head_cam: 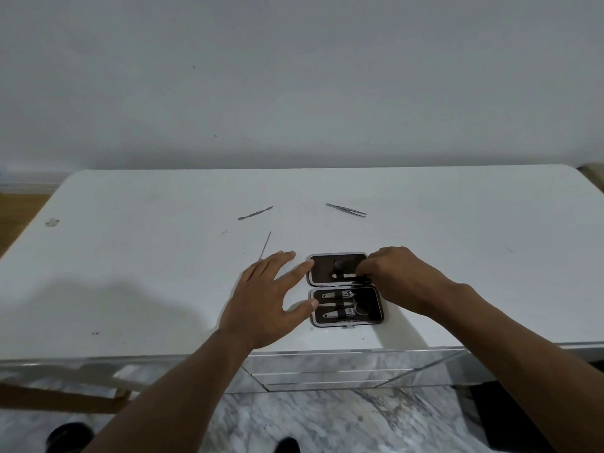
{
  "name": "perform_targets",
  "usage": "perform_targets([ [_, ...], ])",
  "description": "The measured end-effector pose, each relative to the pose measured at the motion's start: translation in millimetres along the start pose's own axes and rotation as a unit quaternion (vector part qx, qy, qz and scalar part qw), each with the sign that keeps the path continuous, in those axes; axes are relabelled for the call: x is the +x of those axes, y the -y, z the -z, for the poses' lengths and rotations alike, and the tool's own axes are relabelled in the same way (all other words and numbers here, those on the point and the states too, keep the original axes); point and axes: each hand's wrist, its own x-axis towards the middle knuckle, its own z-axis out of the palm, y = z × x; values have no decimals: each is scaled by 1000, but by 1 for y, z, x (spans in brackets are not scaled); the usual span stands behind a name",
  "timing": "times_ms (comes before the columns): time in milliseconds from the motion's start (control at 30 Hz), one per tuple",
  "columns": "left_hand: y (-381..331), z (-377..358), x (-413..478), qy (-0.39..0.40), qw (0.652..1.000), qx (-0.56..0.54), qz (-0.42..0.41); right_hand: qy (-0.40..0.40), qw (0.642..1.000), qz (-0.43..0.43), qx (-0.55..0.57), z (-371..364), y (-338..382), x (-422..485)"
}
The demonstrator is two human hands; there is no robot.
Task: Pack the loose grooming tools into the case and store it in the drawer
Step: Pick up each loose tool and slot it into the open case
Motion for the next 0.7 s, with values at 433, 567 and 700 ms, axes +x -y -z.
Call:
perform_targets([
  [433, 0, 0, 1, -1, 1000, -1, 0, -1, 999, 30, -19, 8, 10, -3],
  [567, -1, 0, 0, -1, 1000, 0, 1, -18, 999, 37, -4, 1, 9, -1],
  [700, -1, 0, -1, 1, 1000, -2, 2, -39, 999, 20, 15, -4, 11, 2],
])
